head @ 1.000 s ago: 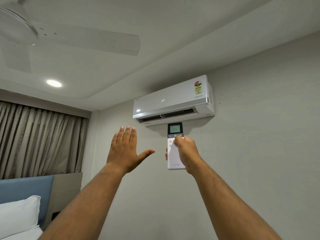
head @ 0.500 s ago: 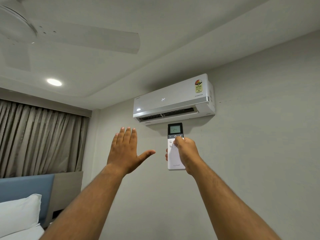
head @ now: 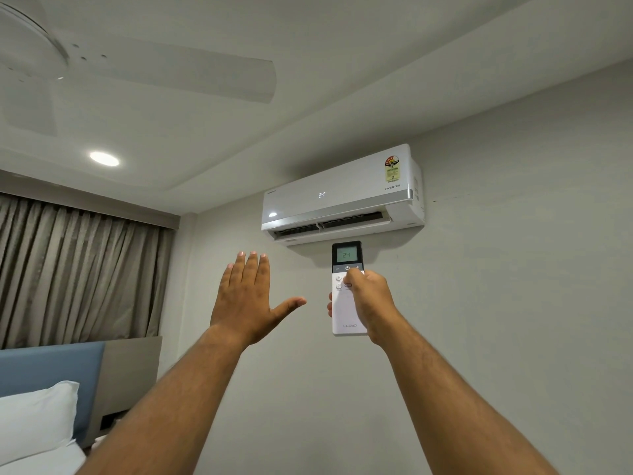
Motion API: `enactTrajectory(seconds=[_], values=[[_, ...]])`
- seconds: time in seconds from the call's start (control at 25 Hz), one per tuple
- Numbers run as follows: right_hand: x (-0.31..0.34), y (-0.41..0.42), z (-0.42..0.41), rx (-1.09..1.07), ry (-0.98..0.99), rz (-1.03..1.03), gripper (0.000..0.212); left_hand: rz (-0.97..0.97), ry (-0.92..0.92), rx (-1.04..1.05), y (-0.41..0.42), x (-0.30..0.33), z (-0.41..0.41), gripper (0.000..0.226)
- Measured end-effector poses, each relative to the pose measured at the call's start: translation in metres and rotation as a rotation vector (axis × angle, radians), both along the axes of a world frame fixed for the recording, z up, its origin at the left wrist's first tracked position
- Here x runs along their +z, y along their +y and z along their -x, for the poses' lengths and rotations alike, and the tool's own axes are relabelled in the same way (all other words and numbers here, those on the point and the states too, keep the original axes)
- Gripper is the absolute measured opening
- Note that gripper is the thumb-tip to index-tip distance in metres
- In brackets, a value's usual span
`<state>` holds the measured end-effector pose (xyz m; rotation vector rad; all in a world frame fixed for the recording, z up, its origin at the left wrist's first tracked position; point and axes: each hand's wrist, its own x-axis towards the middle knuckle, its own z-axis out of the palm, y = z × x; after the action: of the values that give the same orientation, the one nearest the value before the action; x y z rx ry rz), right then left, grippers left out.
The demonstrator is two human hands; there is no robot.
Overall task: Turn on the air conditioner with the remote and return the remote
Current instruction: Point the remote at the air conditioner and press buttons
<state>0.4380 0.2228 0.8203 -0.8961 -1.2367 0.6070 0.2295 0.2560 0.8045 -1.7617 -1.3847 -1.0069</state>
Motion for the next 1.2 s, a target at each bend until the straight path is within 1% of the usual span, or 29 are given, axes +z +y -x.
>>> enactTrajectory(seconds=[0.44, 0.64, 0.92, 1.2], values=[[-0.001, 0.001, 0.007, 0.021, 0.003, 0.007, 0.028, -0.013, 0.004, 0.006, 0.003, -0.001, 0.005, 0.122], [0.001, 0.003, 0.013, 0.049, 0.038, 0.01, 0.03, -0.019, 0.0, 0.015, 0.005, 0.002, 0.013, 0.122], [0.001, 0.003, 0.022, 0.092, 0.059, 0.012, 0.024, -0.035, -0.007, 0.038, 0.009, 0.005, 0.026, 0.122], [0.002, 0.003, 0.029, 0.098, 0.043, 0.01, 0.026, -0.045, -0.016, 0.039, 0.011, 0.005, 0.035, 0.12]])
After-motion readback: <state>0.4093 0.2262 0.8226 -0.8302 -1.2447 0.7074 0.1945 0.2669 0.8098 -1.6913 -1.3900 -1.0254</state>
